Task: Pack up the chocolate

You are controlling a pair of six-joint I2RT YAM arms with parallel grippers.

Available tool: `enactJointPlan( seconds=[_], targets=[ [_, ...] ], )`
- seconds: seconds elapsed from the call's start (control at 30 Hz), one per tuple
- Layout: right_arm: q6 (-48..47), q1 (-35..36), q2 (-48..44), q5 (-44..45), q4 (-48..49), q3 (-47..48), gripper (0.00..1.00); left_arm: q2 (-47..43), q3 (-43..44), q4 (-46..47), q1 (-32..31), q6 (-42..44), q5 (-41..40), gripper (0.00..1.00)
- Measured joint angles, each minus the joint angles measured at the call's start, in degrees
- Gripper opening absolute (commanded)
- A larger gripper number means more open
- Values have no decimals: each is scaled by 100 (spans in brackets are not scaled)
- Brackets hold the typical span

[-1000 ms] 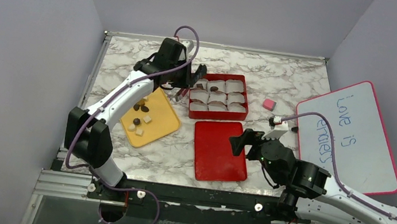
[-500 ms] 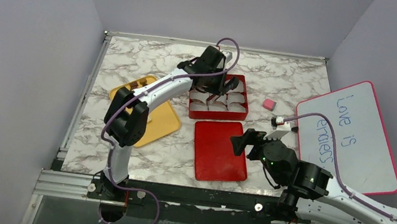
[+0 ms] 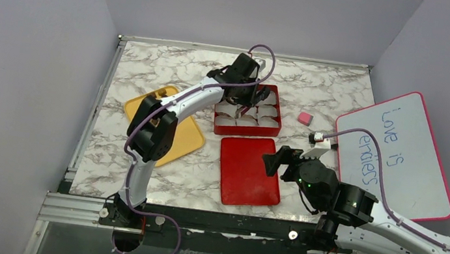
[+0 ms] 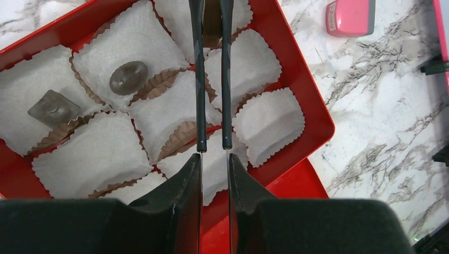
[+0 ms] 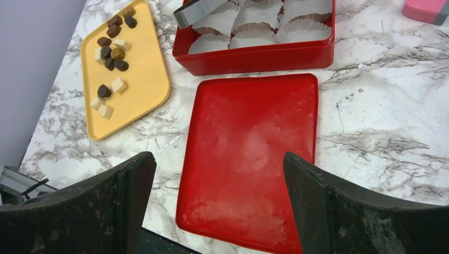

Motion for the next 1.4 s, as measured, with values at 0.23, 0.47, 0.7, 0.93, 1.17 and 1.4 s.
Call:
enactJointPlan(
  seconds=[0.23,0.47,0.7,0.93,1.17,1.4],
  targets=[
    [2,0,22,35,-9,0,95,146,116,42,0,68,-37,26],
    [2,0,22,46,-74,0,95,177,116,39,0,101,-44,33],
    [4,0,33,50,-90,0,95,177,116,46,0,114,-44,34],
    [7,0,15,50,-133,0,95,168,118,46,0,111,-44,34],
    [9,0,-33,52,-173,0,95,-317,-105,50,0,107,-144,34],
    [7,0,-31,50,-197,0,95,-1237,-852,7,61,33,-498,34]
  ],
)
